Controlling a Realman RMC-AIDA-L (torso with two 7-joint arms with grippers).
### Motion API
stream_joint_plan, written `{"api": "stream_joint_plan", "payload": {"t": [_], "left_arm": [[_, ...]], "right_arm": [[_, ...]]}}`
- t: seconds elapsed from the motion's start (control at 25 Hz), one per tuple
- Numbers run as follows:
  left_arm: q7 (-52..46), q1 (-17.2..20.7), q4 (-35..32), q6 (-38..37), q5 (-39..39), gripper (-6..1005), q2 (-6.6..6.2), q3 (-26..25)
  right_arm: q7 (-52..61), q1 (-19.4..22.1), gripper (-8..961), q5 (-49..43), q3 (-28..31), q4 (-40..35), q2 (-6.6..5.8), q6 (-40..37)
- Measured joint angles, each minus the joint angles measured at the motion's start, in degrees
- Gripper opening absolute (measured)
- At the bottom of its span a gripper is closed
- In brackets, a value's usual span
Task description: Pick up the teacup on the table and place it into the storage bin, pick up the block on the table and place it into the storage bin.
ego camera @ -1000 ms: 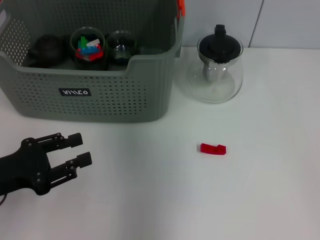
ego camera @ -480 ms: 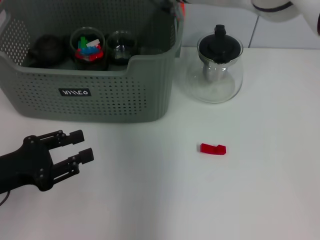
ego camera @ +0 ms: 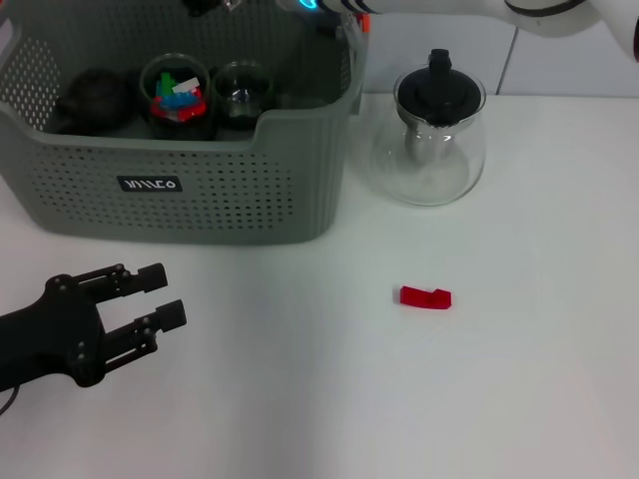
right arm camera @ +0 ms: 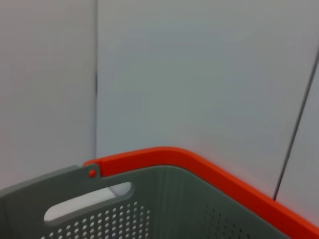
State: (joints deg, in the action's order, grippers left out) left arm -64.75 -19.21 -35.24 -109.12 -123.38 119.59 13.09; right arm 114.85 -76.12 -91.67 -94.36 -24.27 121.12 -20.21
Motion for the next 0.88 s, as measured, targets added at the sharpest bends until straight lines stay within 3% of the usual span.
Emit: {"api": "stream_joint_plan", "payload": {"t": [0.2, 0.32, 0.48, 0.68, 0.88], "left_arm": [[0.1, 0.2, 0.0, -0.2, 0.0, 541, 0.03, -0.1], [0.1, 0.2, 0.0, -0.6, 0.0, 541, 0.02, -0.4], [0.2, 0.0, 0.0, -0.8, 0.0, 542, 0.02, -0.5], [0.2, -0.2, 0.0, -0.6, 0.0, 542, 0.02, -0.5], [0.2, -0.2, 0.0, -0.2, 0.0, 543, 0.02, -0.5]], "right_arm": [[-0.5, 1.4, 188, 0.1, 0.9, -2.4, -0.54, -3.0], [-0.4, 5.7, 312, 0.0, 3.6, -9.0, -1.47, -8.4], [-0.5, 16.9, 486, 0.0, 10.1, -25.3, -2.38, -19.4], [-2.3, 34.1, 717, 1.9, 20.3, -44.7, -1.89, -39.8], [-4.5, 45.2, 865, 4.2, 28.8, -49.7, -1.99, -63.6]]}}
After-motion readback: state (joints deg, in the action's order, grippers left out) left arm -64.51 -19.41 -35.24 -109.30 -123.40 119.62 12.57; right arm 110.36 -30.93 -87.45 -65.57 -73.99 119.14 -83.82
